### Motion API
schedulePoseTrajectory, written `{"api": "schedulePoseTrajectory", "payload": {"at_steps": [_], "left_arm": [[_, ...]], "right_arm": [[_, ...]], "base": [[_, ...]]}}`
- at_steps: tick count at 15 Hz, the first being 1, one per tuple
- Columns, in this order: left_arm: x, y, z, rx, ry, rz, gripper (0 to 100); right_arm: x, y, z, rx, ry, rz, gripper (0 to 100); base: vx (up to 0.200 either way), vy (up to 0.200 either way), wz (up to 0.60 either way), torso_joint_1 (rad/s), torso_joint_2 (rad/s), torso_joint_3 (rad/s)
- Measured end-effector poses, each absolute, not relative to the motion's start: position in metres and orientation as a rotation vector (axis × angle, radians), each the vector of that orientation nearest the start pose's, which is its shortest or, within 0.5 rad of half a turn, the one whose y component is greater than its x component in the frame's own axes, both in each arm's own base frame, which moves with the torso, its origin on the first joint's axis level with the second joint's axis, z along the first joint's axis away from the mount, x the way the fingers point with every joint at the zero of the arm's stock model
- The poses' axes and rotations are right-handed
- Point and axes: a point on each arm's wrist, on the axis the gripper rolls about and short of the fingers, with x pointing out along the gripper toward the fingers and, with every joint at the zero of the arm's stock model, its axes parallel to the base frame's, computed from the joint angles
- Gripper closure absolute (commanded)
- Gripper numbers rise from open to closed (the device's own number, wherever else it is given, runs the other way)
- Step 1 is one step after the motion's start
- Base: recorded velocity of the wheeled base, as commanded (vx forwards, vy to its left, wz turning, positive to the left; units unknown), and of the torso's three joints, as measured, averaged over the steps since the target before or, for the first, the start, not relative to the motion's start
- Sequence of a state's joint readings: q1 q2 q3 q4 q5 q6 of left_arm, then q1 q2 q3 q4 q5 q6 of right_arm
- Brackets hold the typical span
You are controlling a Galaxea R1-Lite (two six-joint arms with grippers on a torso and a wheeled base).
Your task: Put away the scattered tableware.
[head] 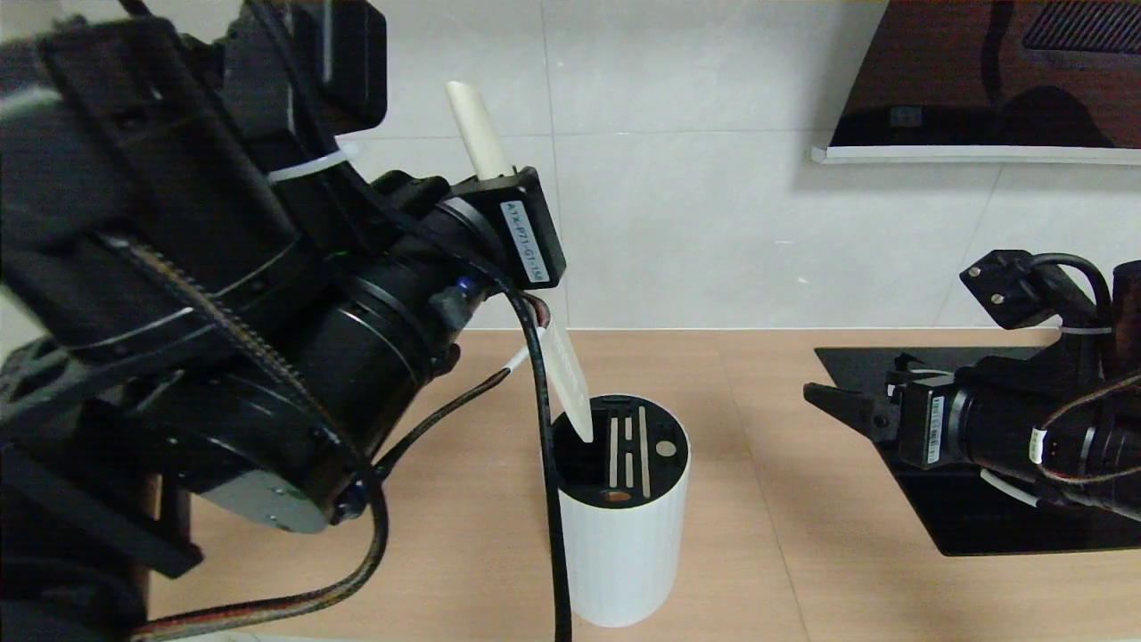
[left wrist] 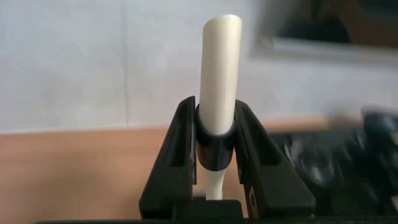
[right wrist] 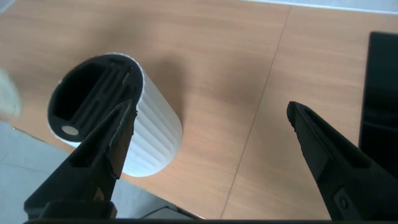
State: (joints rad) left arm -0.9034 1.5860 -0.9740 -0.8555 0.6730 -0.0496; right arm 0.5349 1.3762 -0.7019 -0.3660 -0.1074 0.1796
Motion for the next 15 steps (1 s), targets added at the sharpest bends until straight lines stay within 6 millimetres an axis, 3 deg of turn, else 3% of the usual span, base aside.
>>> {"api": "schedulePoseTrajectory", "payload": {"at_steps": [15], "left_arm": [[0.212,-0.246,0.227,-0.117,-0.087,-0.210,100]], "right_arm": [[0.194,0.113,0.210,0.073,0.343,0.398,0]], "base": [[0.000,0.000,0.00,0.000,0.00,0.000]]}}
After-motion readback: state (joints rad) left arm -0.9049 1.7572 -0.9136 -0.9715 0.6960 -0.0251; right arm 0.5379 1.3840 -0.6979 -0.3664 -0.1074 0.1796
